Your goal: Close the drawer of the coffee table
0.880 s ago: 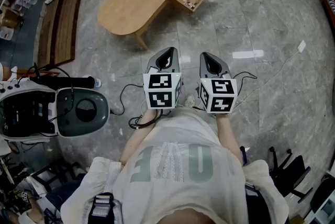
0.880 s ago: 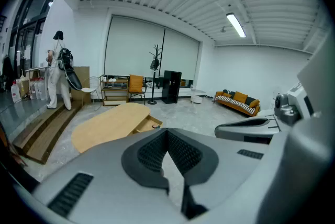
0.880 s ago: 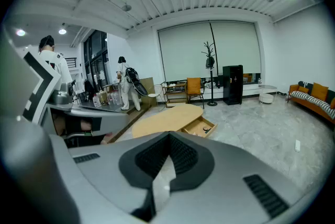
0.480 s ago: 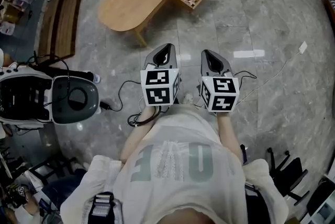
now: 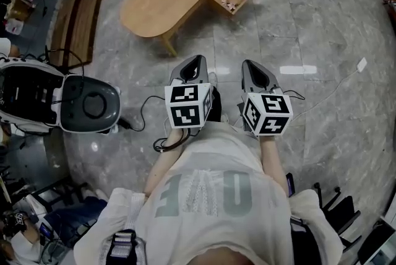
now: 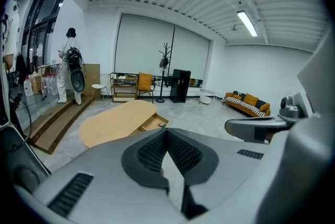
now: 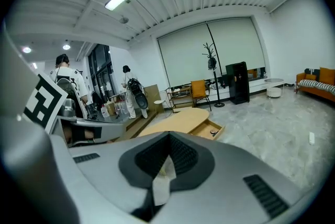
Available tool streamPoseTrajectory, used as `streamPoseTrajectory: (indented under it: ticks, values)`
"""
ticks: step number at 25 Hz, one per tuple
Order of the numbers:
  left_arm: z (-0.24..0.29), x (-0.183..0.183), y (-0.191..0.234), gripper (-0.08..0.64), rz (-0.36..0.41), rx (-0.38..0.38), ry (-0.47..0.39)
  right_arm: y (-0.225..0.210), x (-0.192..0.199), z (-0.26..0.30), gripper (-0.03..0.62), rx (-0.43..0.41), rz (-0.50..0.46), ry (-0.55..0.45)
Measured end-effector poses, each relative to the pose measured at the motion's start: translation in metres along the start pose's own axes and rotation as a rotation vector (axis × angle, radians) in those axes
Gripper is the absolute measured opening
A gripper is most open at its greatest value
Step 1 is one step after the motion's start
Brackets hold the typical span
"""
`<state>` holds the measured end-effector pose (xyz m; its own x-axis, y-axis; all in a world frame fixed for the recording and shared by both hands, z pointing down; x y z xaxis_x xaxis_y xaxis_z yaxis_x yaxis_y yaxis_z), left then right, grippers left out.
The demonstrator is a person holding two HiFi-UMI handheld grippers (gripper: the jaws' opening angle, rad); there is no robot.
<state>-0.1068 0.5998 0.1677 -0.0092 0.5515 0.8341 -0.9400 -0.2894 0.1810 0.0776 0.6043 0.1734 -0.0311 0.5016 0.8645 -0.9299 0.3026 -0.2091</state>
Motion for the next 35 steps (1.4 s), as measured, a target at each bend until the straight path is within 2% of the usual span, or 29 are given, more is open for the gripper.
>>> streamPoseTrajectory:
  ticks: [7, 13, 18, 24, 29, 35]
  values:
    - [0.051, -0.013, 0.02, 0.008, 0.01, 0.011, -0.061, -0.016, -0.001, 0.037, 0.005, -0.014, -0.04, 0.014]
    - [0.149, -0.104, 0.054, 0.008, 0.001, 0.072, -0.068, -0.053, -0.081, 0.115, 0.005, 0.058, -0.06, 0.001]
    - [0.228, -0.168, 0.084, 0.008, 0.041, 0.134, -0.06, -0.073, -0.143, 0.188, 0.005, 0.114, -0.047, -0.023]
    - [0.32, -0.238, 0.132, 0.008, 0.101, 0.181, -0.078, -0.089, -0.202, 0.303, 0.005, 0.138, -0.009, -0.03]
    - [0.373, -0.274, 0.16, 0.008, 0.138, 0.216, -0.072, -0.096, -0.234, 0.371, 0.005, 0.142, -0.001, -0.024]
    - [0.409, -0.292, 0.173, 0.008, 0.072, 0.225, -0.072, -0.108, -0.247, 0.406, 0.005, 0.144, -0.011, 0.003]
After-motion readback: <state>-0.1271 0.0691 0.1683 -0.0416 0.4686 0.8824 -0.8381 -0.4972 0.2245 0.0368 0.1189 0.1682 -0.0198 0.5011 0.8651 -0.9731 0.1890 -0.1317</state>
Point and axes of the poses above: the fingertips, and each gripper's own axes: z forward along the fingers, y to its left, x out of its underside, the point moved 9 cm from there along -z, backward along the fingers, and after that the axes turned 5 degrees about x, right-handed, at the moved point
